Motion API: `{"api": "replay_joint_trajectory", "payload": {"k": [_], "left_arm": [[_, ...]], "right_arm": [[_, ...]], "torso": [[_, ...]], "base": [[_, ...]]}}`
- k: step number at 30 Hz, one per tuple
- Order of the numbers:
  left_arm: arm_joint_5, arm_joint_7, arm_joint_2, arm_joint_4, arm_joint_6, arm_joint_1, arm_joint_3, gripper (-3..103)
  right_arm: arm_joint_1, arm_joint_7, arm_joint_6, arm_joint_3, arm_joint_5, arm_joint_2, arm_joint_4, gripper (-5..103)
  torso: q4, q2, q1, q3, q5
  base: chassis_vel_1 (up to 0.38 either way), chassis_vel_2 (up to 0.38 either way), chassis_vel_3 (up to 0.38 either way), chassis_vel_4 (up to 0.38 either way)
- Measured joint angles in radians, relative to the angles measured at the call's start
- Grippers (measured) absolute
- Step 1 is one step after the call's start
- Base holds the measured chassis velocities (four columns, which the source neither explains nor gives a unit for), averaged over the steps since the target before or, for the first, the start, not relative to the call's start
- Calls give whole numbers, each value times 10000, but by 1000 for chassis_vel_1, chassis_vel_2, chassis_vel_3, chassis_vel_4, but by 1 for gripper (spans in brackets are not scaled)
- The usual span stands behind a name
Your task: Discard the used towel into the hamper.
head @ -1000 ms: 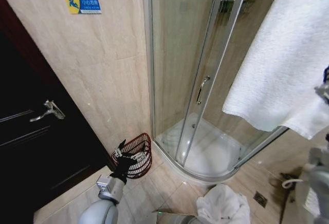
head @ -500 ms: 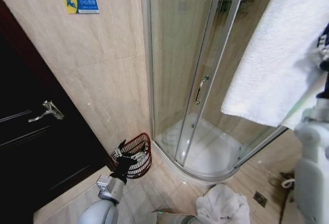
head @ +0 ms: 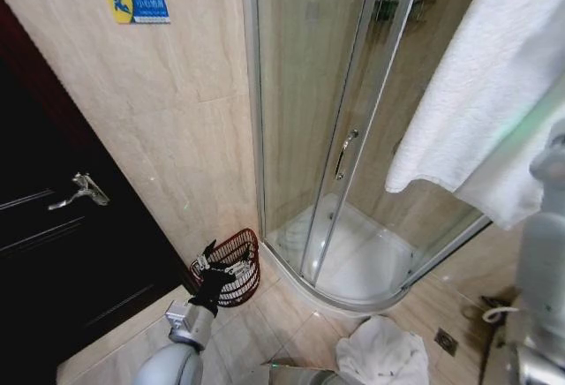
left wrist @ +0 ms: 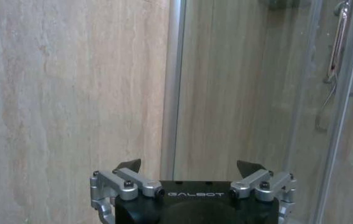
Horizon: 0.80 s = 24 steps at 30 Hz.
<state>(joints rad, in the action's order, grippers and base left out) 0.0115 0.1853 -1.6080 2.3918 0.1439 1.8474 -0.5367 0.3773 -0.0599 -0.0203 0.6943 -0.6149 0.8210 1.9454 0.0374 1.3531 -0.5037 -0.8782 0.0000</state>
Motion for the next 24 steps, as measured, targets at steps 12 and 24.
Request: {"api": "replay_joint_trajectory", "payload": {"k": [12,24], "left_arm": [[0,0,0,0,0,0,1,100],[0,0,-1,0,0,0,1,100]], "right_arm": [[-2815,-425,573,-1740,542,88,-1469,100],[-1938,-1020,1653,-248,1183,-853,-1762,100]], "torso": [[5,0,0,0,-3],[-1,0,1,1,2]], "base": [[0,0,0,0],[0,0,0,0]]}}
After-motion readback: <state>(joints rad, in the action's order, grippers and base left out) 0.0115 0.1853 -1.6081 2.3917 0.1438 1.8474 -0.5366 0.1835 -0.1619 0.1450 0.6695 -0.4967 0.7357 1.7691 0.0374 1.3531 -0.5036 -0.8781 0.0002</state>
